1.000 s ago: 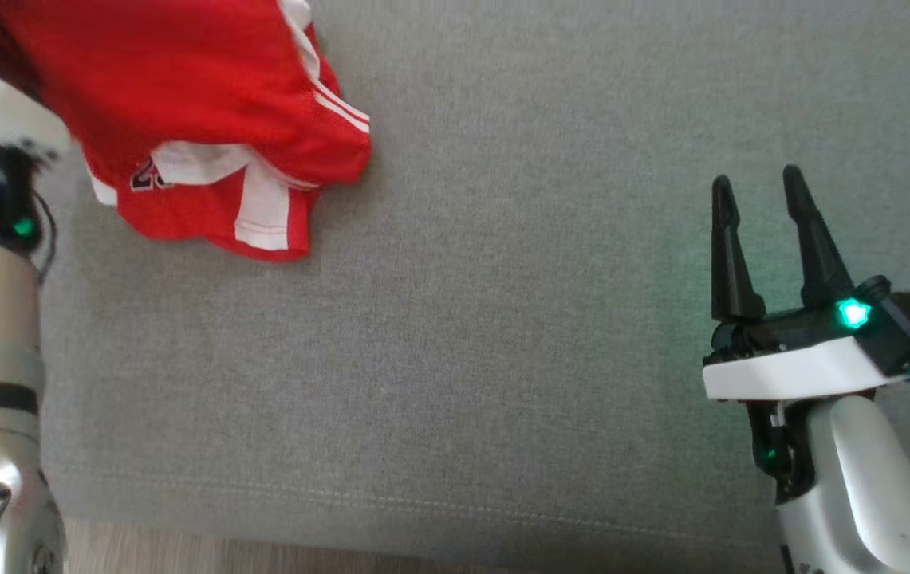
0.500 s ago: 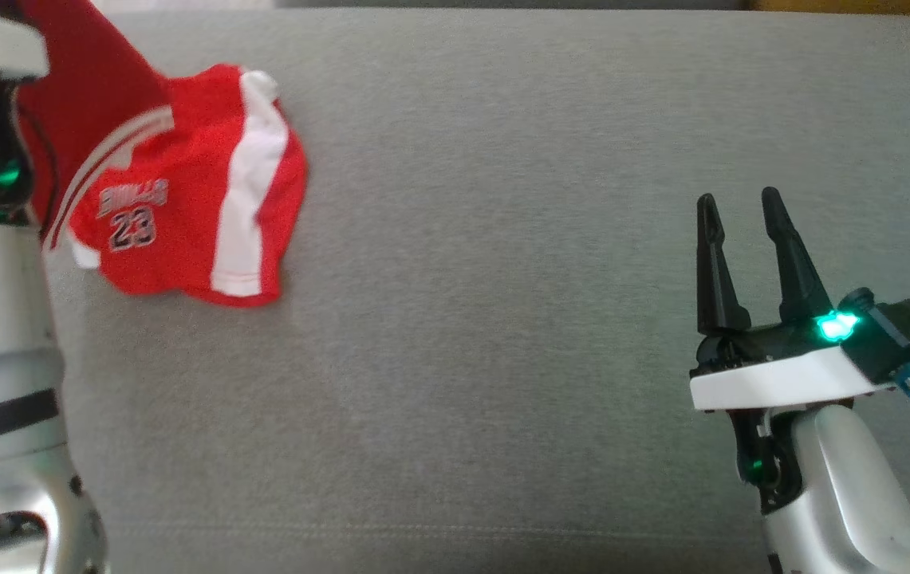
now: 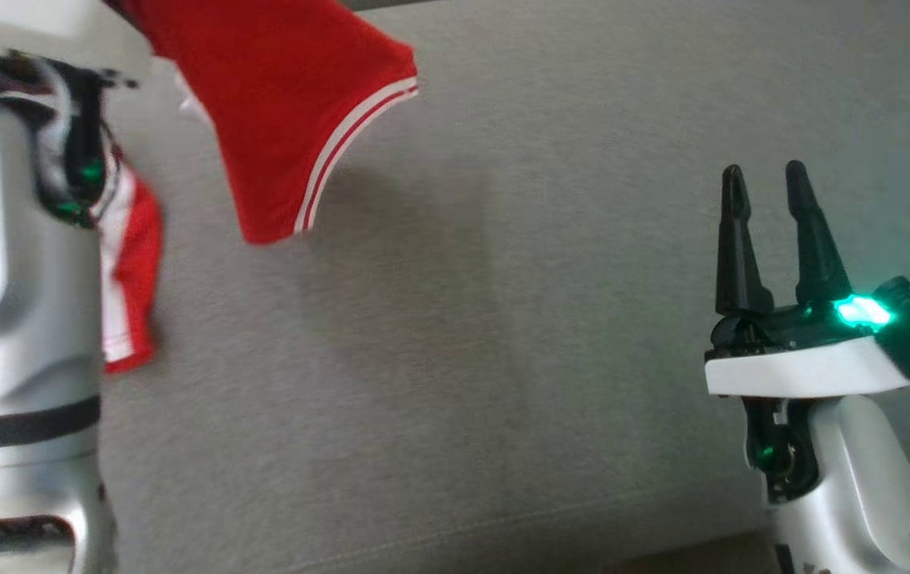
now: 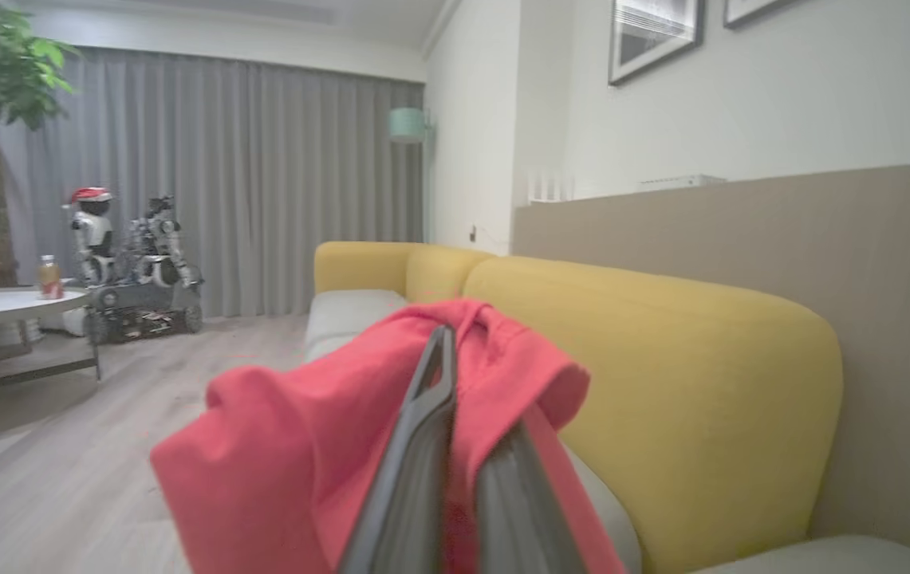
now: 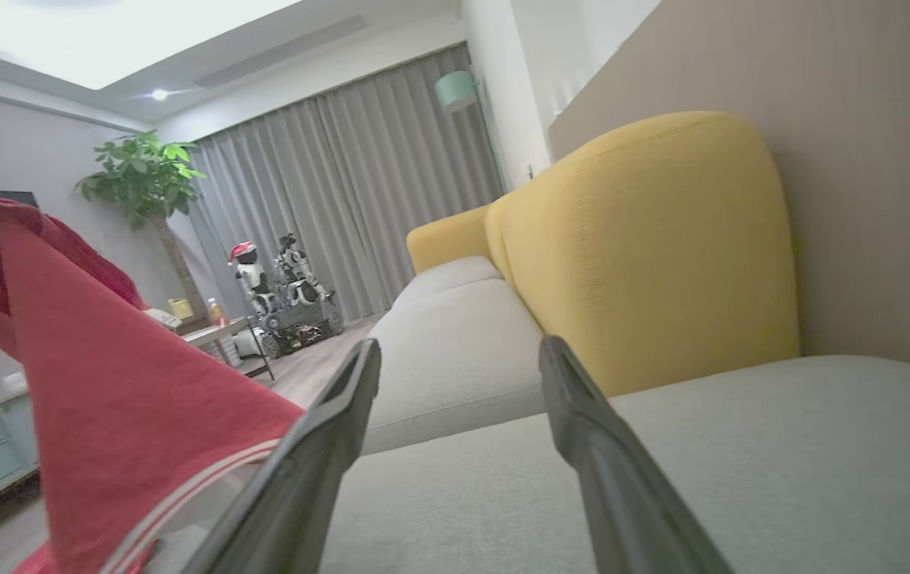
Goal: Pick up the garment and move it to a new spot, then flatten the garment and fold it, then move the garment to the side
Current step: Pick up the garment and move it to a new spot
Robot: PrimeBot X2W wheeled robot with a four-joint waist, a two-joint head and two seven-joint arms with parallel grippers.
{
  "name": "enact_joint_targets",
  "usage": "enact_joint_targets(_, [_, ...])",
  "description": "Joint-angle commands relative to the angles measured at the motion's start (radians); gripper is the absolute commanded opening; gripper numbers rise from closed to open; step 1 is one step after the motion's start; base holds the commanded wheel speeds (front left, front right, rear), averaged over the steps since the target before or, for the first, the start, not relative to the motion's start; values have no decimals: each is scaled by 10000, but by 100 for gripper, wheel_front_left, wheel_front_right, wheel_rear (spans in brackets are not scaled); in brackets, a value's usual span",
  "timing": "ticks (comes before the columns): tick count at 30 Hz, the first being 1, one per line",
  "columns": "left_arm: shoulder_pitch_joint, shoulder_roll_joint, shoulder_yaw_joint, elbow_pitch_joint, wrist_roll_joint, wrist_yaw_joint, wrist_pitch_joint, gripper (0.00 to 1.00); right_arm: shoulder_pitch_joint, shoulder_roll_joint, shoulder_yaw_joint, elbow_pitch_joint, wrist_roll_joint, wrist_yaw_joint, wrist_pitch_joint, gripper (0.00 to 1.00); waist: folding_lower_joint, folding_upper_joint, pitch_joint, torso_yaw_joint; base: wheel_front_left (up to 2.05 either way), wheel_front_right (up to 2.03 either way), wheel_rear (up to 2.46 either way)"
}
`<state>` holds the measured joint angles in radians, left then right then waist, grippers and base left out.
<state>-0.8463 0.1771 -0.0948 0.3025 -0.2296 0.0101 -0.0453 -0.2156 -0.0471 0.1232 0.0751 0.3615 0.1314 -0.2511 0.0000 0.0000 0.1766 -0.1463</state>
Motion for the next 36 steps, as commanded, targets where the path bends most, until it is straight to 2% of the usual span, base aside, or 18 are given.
enact_joint_targets(1, [-605,250,44,-254,137,30,12,0,-357,-31,183,-437,88,-7,-106,100,0,0,249,-622,0,0,0])
enact_joint_targets(4, [-579,-298,-575,182,338,49,-44,0,-372,-31,154,-573,200,-7,-106,100,0,0,362,-1090,0,0,0])
enact_joint_targets(6, [-502,-799,-954,546,221,84,-142,0,-381,-31,81,-652,212,-7,-106,100,0,0,418,-1349,0,0,0])
enact_joint_targets(9, [-269,-1201,-1920,1151,-95,72,-346,0,-408,-31,-241,-781,283,-7,-106,100,0,0,491,-1687,0,0,0])
enact_joint_targets(11, [-30,-1255,-2952,1403,-820,100,-457,0,-456,-31,-489,-846,396,-7,-106,100,0,0,533,-1904,0,0,0])
enact_joint_targets(13, [221,-1261,-4341,1356,-2091,407,-528,3,-515,-31,-654,-875,484,-7,-106,100,0,0,570,-2082,0,0,0])
enact_joint_targets(14, [288,-1263,-5085,1300,-2566,585,-560,66,-537,-31,-692,-887,511,-7,-106,100,0,0,584,-2140,0,0,0])
enact_joint_targets(15, [327,-1264,-5773,1231,-3029,740,-571,100,-547,-31,-709,-896,533,-7,-106,100,0,0,597,-2174,0,0,0])
enact_joint_targets(17, [312,-1265,-6808,1085,-3899,1078,-646,100,-550,-31,-733,-914,572,-7,-106,100,0,0,628,-2195,0,0,0])
enact_joint_targets(19, [109,-1266,-7423,1061,-4516,1425,-855,100,-522,-31,-748,-910,610,-7,-106,100,0,0,646,-2127,0,0,0])
enact_joint_targets(23, [-282,-1266,-7787,1344,-5130,1753,-1199,100,-452,-31,-757,-889,595,-7,-106,100,0,0,619,-1825,0,0,0])
enact_joint_targets(26, [-623,-1267,-7845,1893,-5375,1808,-1478,100,-375,-31,-783,-849,471,-7,-106,100,0,0,513,-1394,0,0,0])
enact_joint_targets(30, [-791,-1267,-8036,2602,-5500,1510,-1561,100,-251,-31,-859,-786,224,-7,-106,100,0,0,302,-660,0,0,0])
enact_joint_targets(36, [-697,-1268,-8994,3065,-5732,361,-769,100,-217,-31,-867,-649,-68,-7,-106,100,0,0,24,43,0,0,0])
